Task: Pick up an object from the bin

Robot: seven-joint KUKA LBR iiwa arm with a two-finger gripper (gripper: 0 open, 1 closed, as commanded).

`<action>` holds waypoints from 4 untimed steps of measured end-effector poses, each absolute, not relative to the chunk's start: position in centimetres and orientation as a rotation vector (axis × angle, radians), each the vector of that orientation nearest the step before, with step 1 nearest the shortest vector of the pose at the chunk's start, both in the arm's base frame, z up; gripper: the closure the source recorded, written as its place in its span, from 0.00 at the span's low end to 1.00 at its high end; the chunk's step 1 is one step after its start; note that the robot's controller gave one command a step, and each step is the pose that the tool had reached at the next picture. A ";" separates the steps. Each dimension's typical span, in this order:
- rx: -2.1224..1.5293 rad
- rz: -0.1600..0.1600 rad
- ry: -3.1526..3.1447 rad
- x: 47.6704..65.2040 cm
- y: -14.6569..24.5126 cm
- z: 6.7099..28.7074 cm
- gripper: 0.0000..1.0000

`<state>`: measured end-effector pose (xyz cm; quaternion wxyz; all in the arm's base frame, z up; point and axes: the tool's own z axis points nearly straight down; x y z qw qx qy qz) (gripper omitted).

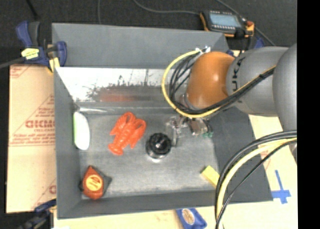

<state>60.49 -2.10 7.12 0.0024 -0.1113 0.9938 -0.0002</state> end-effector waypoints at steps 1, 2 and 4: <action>-0.348 0.000 3.117 60.5 -2.1 7.1 1.00; -0.396 -0.001 3.116 58.3 -4.5 9.2 1.00; -0.392 -0.001 3.114 56.1 -5.9 15.0 0.00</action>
Offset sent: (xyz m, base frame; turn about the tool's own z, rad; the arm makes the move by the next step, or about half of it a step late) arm -0.0268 -0.0293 0.0256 -0.0367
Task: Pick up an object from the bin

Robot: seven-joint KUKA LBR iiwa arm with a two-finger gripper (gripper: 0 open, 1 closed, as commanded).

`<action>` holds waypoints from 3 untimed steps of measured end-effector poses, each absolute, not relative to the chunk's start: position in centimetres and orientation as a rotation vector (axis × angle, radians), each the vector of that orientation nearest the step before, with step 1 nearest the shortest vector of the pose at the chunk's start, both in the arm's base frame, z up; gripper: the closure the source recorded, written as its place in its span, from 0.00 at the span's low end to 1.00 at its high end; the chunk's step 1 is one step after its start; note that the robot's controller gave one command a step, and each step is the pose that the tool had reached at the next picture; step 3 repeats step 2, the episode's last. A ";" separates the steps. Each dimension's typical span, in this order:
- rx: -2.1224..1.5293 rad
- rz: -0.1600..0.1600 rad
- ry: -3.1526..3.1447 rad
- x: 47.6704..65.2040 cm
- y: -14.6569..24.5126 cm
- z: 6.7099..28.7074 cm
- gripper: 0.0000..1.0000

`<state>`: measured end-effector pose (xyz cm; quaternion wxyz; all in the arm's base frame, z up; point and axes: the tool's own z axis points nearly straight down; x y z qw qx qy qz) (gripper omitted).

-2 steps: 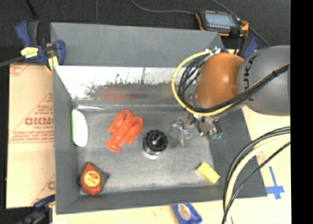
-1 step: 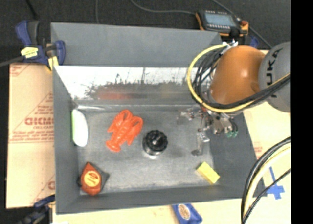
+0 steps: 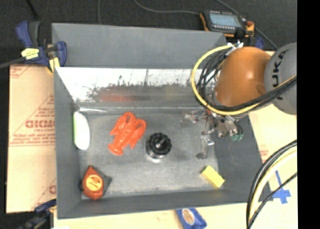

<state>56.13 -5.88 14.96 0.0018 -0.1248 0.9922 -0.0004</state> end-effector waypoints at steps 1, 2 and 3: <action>-0.443 -0.002 3.104 57.2 -1.4 11.4 0.00; -0.295 0.004 3.118 56.1 0.2 8.3 0.00; -0.295 0.004 3.118 56.1 0.2 8.3 0.00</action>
Offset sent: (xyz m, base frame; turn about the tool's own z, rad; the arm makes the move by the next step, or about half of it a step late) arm -0.0087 0.0576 -0.0796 0.0893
